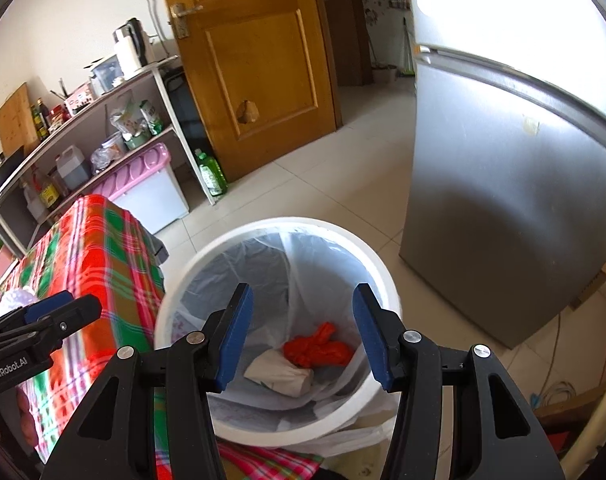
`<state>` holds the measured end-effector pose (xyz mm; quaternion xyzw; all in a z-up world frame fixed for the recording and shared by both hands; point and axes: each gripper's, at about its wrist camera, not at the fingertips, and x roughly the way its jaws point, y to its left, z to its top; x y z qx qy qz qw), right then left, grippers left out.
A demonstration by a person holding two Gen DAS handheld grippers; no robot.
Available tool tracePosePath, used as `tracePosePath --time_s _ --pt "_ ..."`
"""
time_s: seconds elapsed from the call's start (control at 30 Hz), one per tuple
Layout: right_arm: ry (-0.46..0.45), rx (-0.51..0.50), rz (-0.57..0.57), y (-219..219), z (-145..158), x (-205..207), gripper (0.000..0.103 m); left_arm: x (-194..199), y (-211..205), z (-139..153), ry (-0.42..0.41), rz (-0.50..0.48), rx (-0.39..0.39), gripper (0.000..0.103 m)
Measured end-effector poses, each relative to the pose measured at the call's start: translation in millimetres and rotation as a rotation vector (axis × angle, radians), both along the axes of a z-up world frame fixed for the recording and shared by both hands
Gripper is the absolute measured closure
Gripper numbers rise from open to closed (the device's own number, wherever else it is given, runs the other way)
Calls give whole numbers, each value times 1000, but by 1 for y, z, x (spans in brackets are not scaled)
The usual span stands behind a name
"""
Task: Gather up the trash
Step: 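Open both tools to drop the bags into the bin, then move both empty tools back over the table trash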
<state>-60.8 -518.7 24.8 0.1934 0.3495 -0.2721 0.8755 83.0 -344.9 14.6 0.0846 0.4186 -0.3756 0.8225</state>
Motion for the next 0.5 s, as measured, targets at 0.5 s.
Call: tracePosePath --time_s 0.5 --pt "-70 -38 154 77 26 19 43 -15 100 24 -78 166 -24 33"
